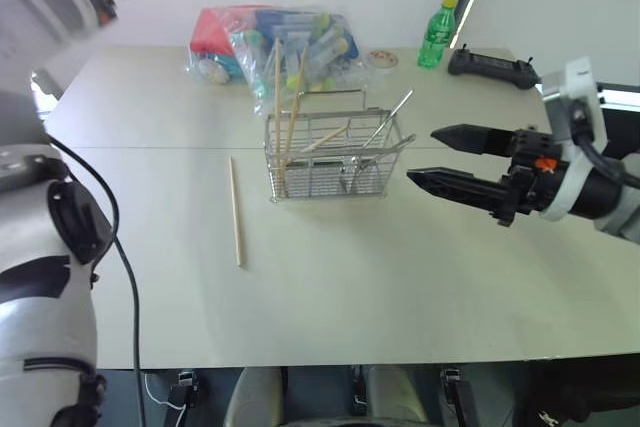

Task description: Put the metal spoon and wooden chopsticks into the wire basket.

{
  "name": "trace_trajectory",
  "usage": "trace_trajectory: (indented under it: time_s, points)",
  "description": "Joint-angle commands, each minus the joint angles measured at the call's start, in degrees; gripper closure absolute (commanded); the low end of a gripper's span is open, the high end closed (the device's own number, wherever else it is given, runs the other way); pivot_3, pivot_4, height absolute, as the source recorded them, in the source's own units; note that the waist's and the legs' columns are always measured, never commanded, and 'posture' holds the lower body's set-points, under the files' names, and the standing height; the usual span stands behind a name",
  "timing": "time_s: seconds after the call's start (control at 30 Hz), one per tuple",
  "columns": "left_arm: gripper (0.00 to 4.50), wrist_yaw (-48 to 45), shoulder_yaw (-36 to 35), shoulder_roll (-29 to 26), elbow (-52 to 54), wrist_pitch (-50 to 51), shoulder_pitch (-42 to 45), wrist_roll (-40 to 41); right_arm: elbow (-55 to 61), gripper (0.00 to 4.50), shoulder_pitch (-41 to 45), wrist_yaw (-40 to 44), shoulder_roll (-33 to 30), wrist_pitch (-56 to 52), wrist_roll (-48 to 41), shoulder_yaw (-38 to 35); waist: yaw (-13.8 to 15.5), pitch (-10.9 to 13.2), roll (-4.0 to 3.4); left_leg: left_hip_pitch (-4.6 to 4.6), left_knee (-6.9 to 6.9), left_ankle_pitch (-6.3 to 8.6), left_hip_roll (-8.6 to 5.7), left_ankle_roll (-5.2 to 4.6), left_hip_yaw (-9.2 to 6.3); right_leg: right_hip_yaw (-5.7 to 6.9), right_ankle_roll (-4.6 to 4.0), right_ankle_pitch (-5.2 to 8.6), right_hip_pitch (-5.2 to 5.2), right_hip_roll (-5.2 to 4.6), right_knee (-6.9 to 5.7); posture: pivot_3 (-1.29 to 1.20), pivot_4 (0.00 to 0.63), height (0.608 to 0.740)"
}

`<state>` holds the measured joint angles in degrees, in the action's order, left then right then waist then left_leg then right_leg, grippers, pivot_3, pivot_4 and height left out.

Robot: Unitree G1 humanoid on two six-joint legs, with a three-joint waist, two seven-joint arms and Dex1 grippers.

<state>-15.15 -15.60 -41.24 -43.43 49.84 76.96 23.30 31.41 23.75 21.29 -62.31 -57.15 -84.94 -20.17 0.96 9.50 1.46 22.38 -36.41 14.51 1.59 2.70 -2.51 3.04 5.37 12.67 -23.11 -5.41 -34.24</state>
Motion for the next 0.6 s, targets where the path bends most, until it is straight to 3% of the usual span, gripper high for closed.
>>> trace_trajectory:
  time_s: [0.03,0.2,0.37,0.6]
  points:
    - [0.45,7.77,2.86,3.45,-1.85,6.03,-2.22,-5.11,0.82,0.00,1.58,0.11,0.68,1.78,0.47,-0.04,-0.14,0.00,0.01,-0.01,0.01,0.00,0.00,0.00,0.00,0.00,0.01,-0.01,0.00,-0.01,-0.01,0.00,0.150,0.701]
    - [0.45,16.44,1.48,11.09,1.96,14.54,-6.81,-7.05,1.96,0.00,0.91,-0.45,1.72,2.43,0.44,0.39,-0.24,0.04,0.08,0.03,0.17,0.00,0.01,0.00,0.00,0.01,0.03,-0.02,-0.17,0.02,-0.08,0.00,0.150,0.701]
    - [0.45,21.87,0.81,18.49,13.78,24.78,-12.88,-8.05,2.11,0.00,0.34,-1.04,2.23,2.64,0.14,0.34,-0.29,0.05,0.09,0.00,0.23,0.00,0.01,0.00,0.02,0.01,0.04,-0.02,-0.21,0.00,-0.13,0.00,0.150,0.701]
    - [0.45,27.04,-5.41,26.05,22.85,34.35,-17.89,-10.13,3.44,0.00,-1.28,-2.16,2.51,2.92,-1.10,-0.64,-0.26,0.04,0.09,-0.02,0.14,0.00,0.01,0.01,0.02,0.01,0.03,-0.02,-0.16,0.01,-0.12,0.00,0.150,0.701]
